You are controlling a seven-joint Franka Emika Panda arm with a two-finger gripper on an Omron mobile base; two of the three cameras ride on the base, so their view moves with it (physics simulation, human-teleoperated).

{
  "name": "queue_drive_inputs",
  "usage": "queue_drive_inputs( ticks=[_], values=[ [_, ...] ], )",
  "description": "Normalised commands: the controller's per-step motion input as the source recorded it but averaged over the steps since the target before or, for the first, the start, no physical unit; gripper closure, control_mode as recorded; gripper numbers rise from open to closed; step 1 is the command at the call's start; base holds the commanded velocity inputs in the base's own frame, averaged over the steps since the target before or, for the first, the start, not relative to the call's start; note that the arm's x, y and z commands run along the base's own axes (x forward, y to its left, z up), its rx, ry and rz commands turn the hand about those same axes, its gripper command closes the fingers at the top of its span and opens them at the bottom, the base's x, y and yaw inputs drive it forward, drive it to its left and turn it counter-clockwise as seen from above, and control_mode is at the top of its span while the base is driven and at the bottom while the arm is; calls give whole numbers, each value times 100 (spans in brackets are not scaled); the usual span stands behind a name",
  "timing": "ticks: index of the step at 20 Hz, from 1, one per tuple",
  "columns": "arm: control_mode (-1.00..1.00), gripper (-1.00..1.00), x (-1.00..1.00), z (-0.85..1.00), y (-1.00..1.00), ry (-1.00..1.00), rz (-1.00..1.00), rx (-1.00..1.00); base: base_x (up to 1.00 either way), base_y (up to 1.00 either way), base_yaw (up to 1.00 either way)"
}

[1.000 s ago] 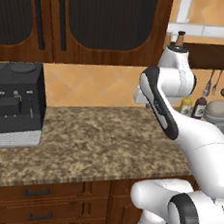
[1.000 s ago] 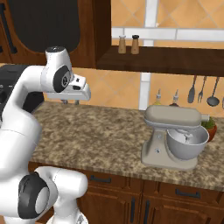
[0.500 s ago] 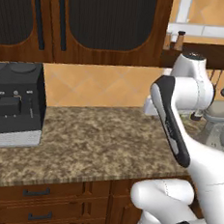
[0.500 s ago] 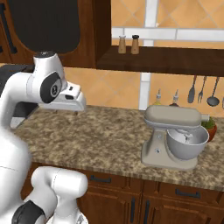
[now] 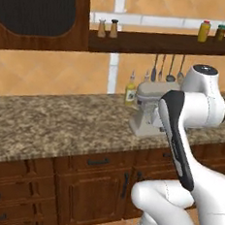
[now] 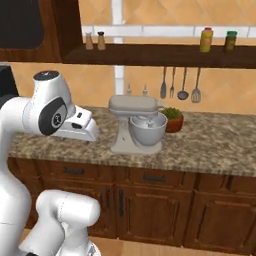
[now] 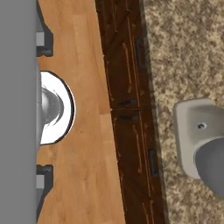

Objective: Navigate to the stove.

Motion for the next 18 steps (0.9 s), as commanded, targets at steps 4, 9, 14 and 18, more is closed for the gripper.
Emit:
queue_drive_inputs(
  ticks=[4, 9, 14, 18],
  values=[
    [100, -100, 0, 0, 0, 0, 0, 0, -10, -100, -32],
    [100, -100, 0, 0, 0, 0, 0, 0, 1, -100, -64],
    [100, -100, 0, 0, 0, 0, 0, 0, 0, -85, -76],
    [100, -100, 0, 0, 0, 0, 0, 0, 0, -51, -88]
  ],
)
